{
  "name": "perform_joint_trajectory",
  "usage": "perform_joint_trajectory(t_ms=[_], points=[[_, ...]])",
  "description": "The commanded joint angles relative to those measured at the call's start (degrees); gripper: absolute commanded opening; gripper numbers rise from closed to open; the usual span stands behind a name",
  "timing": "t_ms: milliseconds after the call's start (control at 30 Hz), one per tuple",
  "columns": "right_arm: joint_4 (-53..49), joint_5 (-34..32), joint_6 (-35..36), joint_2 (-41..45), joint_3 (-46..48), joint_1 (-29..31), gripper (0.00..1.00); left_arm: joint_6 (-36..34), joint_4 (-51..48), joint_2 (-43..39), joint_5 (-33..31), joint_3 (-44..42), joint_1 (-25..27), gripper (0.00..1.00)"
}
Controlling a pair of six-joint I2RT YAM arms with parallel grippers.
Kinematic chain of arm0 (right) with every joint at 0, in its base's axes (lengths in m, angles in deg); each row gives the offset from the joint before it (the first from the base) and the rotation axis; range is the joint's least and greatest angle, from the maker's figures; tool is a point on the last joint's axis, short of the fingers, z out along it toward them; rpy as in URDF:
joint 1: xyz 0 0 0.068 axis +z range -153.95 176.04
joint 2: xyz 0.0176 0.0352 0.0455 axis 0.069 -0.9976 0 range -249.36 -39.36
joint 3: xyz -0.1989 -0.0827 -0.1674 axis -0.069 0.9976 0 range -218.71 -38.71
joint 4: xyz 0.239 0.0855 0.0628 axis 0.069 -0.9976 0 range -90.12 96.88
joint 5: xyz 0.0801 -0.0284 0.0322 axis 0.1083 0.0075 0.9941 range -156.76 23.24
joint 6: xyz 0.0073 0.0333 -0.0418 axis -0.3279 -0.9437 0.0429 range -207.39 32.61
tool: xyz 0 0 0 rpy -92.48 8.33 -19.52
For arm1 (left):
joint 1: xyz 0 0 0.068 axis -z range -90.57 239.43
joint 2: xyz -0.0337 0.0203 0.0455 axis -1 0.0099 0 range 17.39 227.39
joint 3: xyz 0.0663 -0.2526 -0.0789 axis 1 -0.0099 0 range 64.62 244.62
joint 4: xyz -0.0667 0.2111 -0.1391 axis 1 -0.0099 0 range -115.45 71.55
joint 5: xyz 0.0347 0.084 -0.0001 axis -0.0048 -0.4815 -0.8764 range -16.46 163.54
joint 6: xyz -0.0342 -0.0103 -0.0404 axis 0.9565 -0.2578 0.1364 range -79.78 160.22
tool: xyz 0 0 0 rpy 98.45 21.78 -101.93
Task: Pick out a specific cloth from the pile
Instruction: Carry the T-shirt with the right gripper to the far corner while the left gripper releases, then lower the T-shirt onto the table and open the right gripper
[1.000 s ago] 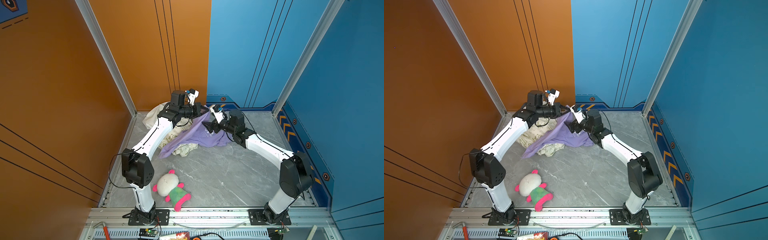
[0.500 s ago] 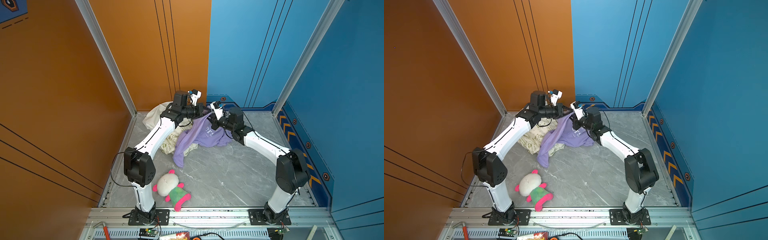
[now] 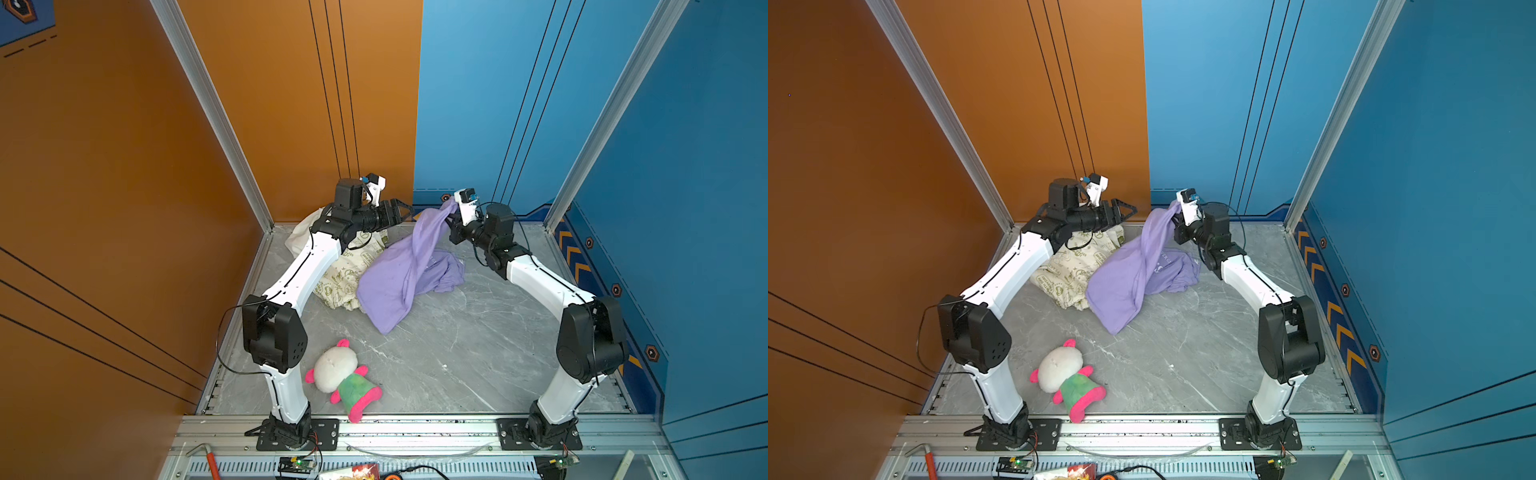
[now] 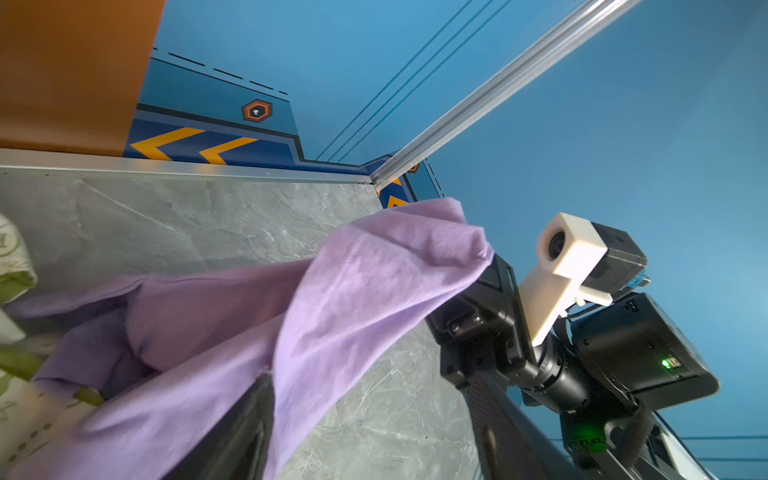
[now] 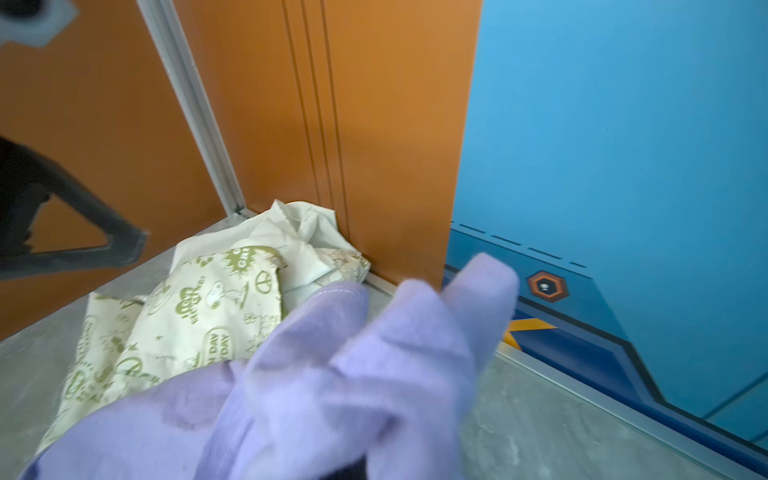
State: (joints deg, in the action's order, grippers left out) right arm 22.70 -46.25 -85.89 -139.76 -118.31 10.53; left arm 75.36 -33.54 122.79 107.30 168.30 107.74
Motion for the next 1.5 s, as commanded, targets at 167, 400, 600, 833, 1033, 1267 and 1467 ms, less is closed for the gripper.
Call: perform_joint_trajectory(t_ms=[167, 400, 600, 833, 1033, 1267, 1467], points=[[1.5, -7.2, -0.2, 5.0, -5.8, -11.2, 0.0, -2.6, -1.3, -5.9, -4.9, -4.0, -2.4, 0.91], [1.1, -10.2, -0.1, 3.4, -11.7, -17.1, 0.0, -2.6, -1.3, -5.9, -5.2, -5.1, -3.2, 0.97], [-1.0, -11.4, 2.2, 1.6, -13.3, -18.5, 0.0, -2.5, -1.4, -5.1, -5.5, -4.3, -3.5, 1.0], [-9.4, -17.5, 5.4, -0.9, -15.2, -19.6, 0.0, -2.4, -1.3, -4.9, -5.7, -4.6, -4.3, 0.99], [-16.5, -23.7, 6.7, -2.4, -13.4, -19.8, 0.0, -2.1, -1.3, -4.0, -5.6, -4.2, -4.5, 0.98], [-23.3, -32.4, 3.9, -2.8, -7.0, -20.6, 0.0, -1.4, -1.3, -2.8, -5.8, -3.4, -4.3, 0.98], [-30.7, -33.3, -1.2, -1.9, 0.0, -22.0, 0.03, -1.1, -1.3, -2.1, -6.5, -3.5, -4.5, 0.98]])
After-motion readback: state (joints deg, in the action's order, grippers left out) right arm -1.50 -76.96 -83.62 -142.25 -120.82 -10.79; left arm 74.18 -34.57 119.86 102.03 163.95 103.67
